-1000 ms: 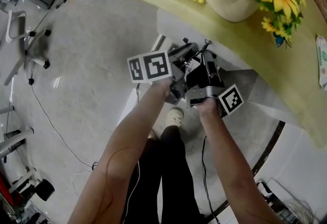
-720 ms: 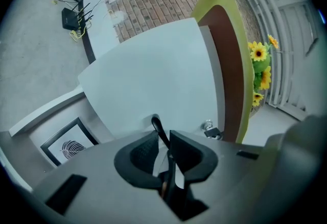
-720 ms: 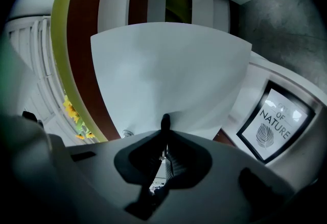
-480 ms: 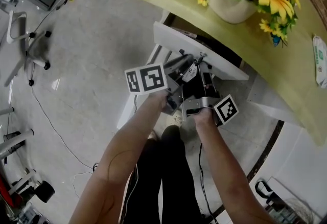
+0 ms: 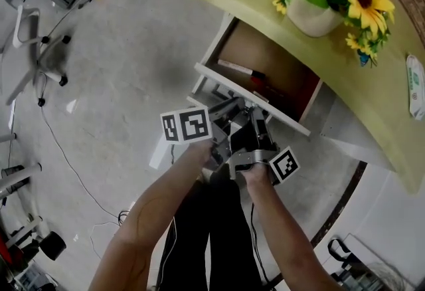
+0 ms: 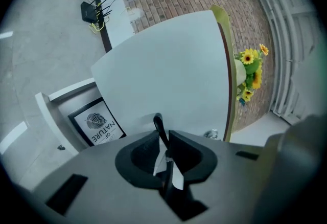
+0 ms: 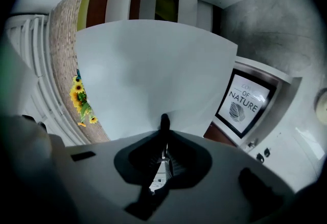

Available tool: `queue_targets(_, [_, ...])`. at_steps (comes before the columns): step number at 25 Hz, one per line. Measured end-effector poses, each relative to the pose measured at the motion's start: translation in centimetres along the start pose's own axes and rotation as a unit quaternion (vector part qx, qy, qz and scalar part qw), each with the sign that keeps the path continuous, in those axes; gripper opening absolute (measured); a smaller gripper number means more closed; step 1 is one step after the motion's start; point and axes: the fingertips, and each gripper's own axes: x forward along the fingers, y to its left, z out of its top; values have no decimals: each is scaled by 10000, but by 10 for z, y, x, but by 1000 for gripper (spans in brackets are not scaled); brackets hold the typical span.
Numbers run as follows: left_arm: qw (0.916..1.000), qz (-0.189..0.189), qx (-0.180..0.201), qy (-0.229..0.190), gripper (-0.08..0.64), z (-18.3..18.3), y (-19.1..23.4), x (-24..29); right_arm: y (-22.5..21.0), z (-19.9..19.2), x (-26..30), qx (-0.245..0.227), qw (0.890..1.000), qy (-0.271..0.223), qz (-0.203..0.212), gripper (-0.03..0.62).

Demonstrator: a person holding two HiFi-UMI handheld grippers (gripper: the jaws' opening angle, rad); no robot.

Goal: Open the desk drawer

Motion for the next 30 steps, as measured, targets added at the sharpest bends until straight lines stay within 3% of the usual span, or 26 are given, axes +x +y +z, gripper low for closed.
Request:
queue_targets(7, [9988, 364, -271, 173, 61, -28, 39, -17, -42, -20, -21, 4, 9989, 146, -446, 37])
queue_targets(15, [9971, 687, -145, 302, 63, -35, 64, -20, -70, -26, -23, 317, 9953, 37, -915, 35])
queue_targets(21, [9968, 700, -365, 116, 63, -36, 65, -33, -67, -29, -25, 389, 9958, -57, -831, 42])
queue_targets(26, [9965, 754, -290, 225, 63, -53, 58, -46, -62, -41, -35, 246, 9951, 186, -938, 48])
queue_targets(30, [9981, 391, -212, 431, 49, -71, 34, -57, -50, -51, -53, 143, 9934, 309, -1098, 46])
